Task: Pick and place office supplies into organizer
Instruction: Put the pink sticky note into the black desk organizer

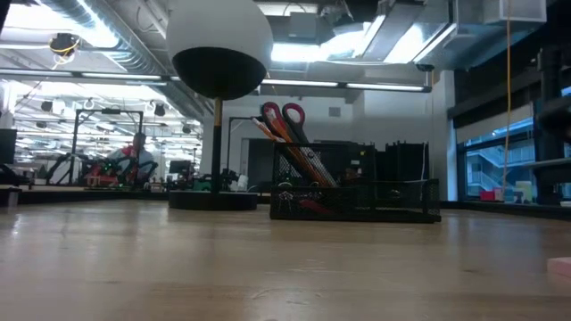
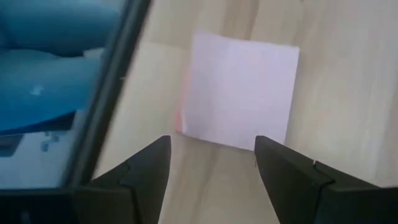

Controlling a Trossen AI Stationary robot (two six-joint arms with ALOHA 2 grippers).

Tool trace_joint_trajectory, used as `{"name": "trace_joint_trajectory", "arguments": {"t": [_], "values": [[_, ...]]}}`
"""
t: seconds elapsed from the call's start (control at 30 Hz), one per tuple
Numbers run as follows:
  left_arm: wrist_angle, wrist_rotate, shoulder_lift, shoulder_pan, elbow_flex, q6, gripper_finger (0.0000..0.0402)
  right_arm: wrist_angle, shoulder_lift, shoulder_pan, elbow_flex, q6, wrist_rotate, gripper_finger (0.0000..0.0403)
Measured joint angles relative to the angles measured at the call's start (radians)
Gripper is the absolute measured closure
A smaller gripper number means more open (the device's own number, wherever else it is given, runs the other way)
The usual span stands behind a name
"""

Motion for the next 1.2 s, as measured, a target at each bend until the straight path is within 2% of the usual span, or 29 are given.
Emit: {"name": "trace_joint_trajectory", "arguments": {"t": [0.13, 0.37, 0.63, 0.77, 1.0, 1.2], "values": [[0.104, -0.053, 0.039, -0.026, 0.0, -0.028, 0.0279, 0.02, 0.047, 0.003, 0.0, -0.022, 0.002, 0.0167], [0.118, -0.171, 0.042, -0.072, 0.0, -0.094, 0.0279, 0.031, 0.037, 0.011, 0.0, -0.115, 0.002, 0.0167], [0.12, -0.177, 0.042, -0.094, 0.0, -0.097, 0.0279, 0.121, 0.034, 0.019, 0.008, -0.56, 0.003, 0.0167], [0.12, -0.178, 0.042, -0.097, 0.0, -0.097, 0.0279, 0.129, 0.034, 0.009, 0.008, -0.684, 0.006, 0.0167], [0.119, -0.178, 0.042, -0.095, 0.0, -0.096, 0.0279, 0.141, 0.043, -0.043, 0.008, -0.706, 0.029, 0.0167], [0.114, -0.178, 0.042, -0.095, 0.0, -0.096, 0.0279, 0.182, 0.118, -0.054, 0.007, -0.712, 0.03, 0.0167]]}}
